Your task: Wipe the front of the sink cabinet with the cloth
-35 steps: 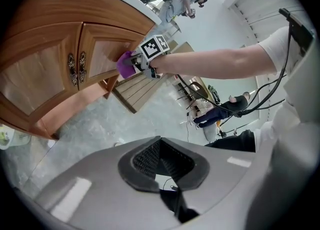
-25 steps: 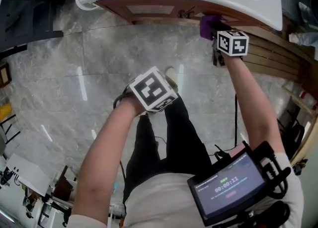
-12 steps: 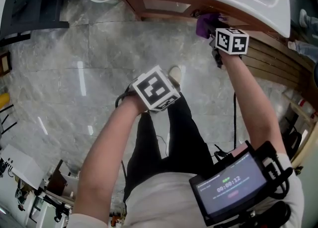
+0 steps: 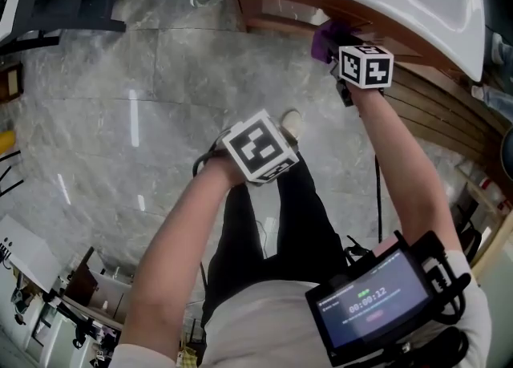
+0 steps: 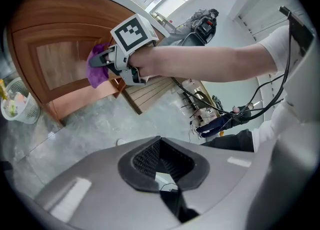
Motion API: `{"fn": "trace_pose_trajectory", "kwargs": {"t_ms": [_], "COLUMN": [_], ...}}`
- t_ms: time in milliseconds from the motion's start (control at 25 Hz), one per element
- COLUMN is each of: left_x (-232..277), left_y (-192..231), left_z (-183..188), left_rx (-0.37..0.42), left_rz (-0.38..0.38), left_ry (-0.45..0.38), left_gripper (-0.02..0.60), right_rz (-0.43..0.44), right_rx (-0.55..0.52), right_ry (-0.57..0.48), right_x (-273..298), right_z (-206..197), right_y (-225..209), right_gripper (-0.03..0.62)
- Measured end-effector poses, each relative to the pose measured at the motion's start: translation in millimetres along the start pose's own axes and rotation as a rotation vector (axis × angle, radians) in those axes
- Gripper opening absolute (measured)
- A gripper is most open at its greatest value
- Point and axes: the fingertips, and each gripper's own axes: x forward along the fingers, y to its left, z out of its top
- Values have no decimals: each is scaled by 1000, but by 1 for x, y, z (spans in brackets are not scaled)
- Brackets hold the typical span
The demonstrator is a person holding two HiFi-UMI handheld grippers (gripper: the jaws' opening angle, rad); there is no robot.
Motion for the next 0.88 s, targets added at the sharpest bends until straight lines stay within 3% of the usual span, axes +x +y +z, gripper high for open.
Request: {"fn": "trace_pose_trajectory", "kwargs": {"t_ms": [200, 880], "left_x": [-6, -52], "left_y": [10, 34], "left_z": [-2, -69], "left_rx": [-30, -151], "left_rz": [16, 53], "left_ry": [-36, -159], "left_gripper": [8, 8], "right_rz": [38, 191], "right_rx": [-71, -251], "right_ry": [43, 86], "right_x": [36, 137], "right_z": [6, 38], "right_y": [24, 164], "right_gripper": [55, 55]}}
